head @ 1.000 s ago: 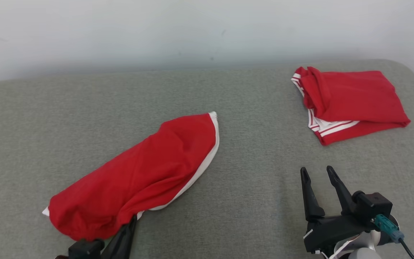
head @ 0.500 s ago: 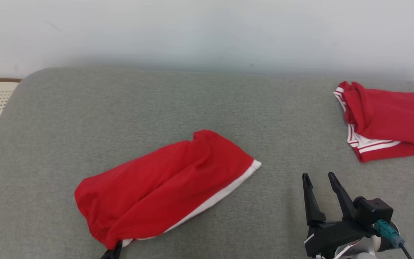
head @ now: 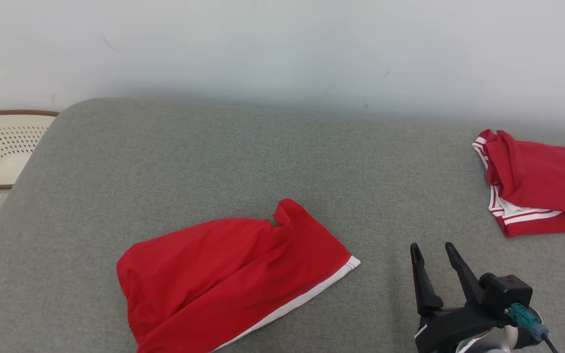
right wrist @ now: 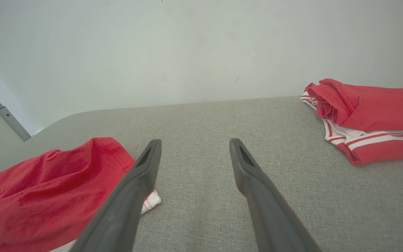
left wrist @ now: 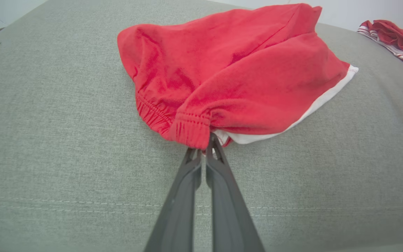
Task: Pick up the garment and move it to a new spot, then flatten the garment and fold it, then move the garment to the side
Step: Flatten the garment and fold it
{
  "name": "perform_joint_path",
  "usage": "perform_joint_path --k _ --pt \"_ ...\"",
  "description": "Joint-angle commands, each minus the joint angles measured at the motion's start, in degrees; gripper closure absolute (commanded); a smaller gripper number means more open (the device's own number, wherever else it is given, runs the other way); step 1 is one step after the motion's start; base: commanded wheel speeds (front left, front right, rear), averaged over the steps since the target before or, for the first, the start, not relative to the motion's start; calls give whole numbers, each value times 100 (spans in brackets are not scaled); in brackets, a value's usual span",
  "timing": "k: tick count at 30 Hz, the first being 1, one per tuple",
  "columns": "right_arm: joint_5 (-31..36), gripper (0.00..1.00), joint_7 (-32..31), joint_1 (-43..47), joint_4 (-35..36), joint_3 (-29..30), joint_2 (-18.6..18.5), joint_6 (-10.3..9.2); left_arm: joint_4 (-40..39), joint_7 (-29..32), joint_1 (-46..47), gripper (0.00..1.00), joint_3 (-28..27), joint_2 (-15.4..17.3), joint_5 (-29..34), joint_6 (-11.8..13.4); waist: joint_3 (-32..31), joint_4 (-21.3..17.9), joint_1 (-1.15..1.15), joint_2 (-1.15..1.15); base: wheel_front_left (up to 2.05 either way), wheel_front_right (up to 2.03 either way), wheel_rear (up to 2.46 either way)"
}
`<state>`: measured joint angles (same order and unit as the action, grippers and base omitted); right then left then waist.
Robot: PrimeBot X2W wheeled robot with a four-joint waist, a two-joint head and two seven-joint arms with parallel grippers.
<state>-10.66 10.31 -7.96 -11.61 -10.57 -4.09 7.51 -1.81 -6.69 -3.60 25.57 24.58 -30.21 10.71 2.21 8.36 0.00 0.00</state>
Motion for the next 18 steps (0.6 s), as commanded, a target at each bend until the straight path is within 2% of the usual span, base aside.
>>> perform_joint_path --k 1,2,3,11,18 --pt "-61 0 -2 49 7 -14 -41 -4 83 -71 -89 64 3 -28 -64 14 -30 19 0 0 0 0 0" --pt "-63 0 -6 55 10 -15 -54 -4 140 -100 -97 14 20 -43 -53 14 -39 27 0 0 0 0 0" --pt "-71 0 -28 62 21 -7 -72 -4 199 -187 -100 0 25 -104 -77 6 -51 54 0 0 0 0 0" --pt "-51 0 -82 67 78 14 -117 -4 -91 -781 -160 0 -211 -360 39 9 -54 206 0 0 0 0 0" --pt "-65 0 -187 -43 77 -120 -183 -4 -373 -852 -162 0 -608 -570 392 76 -90 293 0 0 0 0 0"
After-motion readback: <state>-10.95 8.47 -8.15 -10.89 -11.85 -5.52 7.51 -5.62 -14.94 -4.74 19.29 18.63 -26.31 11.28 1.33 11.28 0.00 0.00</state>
